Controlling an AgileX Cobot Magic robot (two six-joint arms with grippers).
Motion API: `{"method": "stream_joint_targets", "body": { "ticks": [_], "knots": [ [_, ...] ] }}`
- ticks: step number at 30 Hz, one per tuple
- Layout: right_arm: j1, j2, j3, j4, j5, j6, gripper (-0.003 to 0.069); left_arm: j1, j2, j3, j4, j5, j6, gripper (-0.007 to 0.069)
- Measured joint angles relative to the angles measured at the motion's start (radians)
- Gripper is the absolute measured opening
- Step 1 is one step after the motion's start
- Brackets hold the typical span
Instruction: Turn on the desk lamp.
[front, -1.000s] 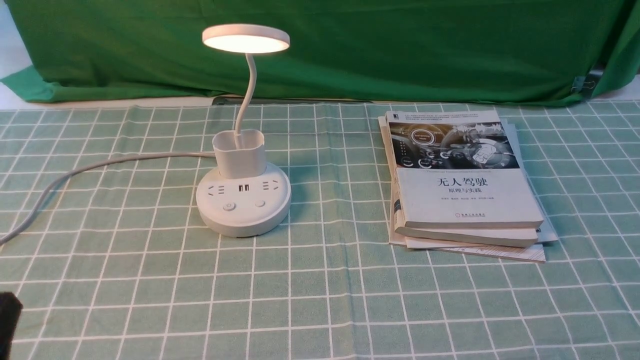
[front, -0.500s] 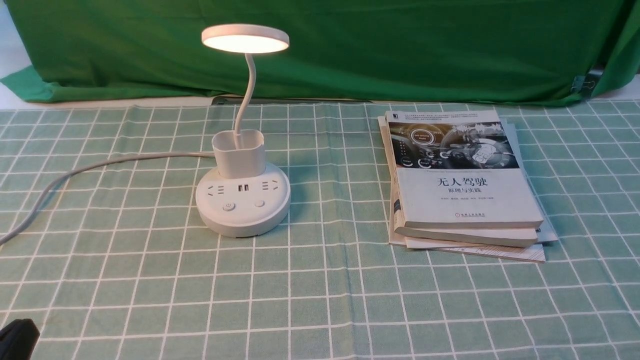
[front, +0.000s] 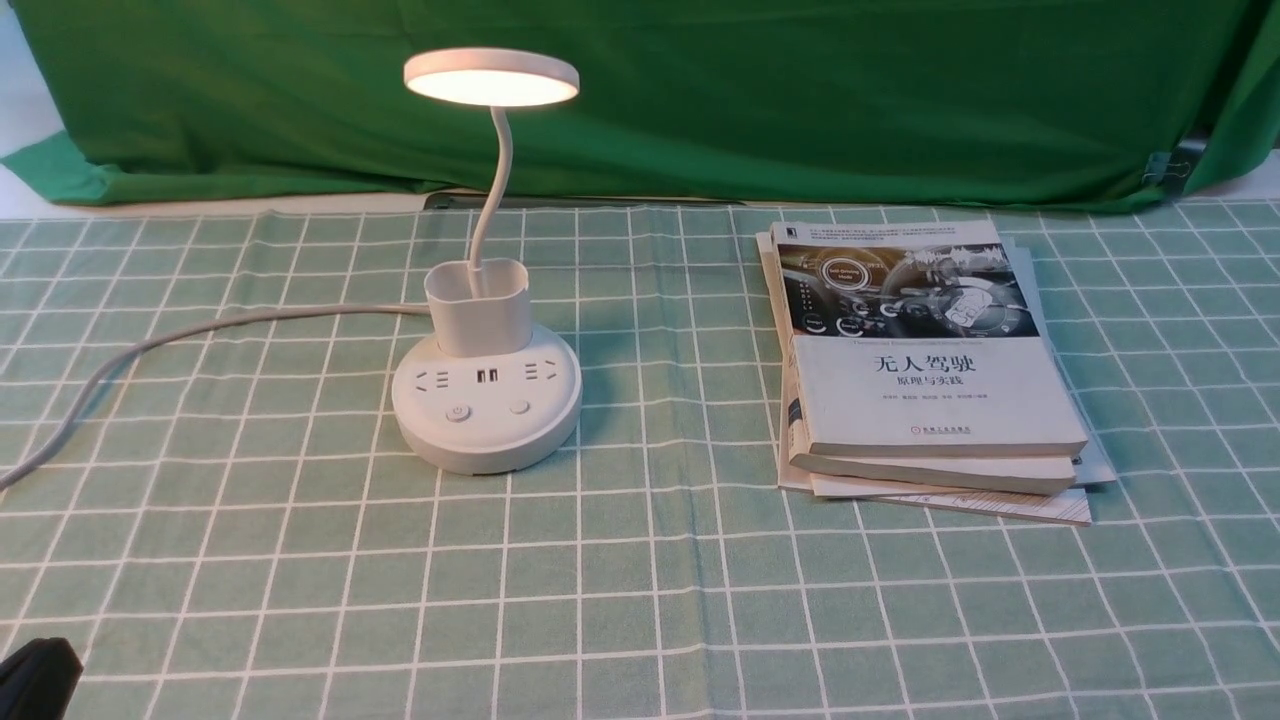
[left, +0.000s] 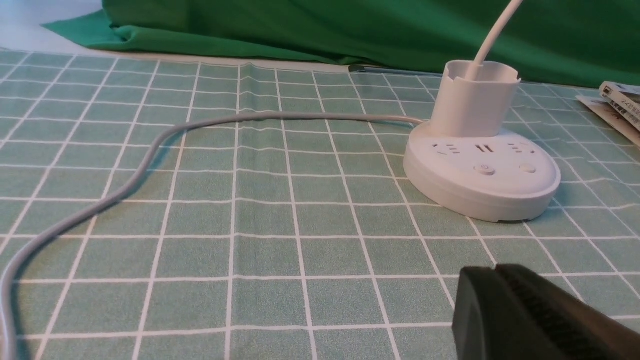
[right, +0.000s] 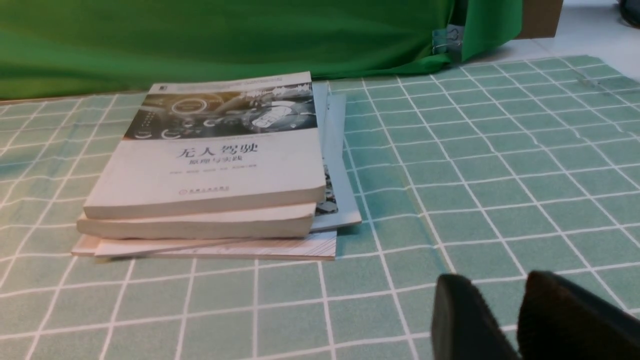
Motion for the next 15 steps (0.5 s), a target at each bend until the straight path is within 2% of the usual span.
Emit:
{"method": "stream_joint_targets", "body": {
  "ticks": [15],
  "knots": [
    [0.0, 0.0, 0.0, 0.0, 0.001, 0.0, 0.0238, 0.0, 0.0, 0.0, 0.0, -0.008, 0.006, 0.0021]
  ]
}}
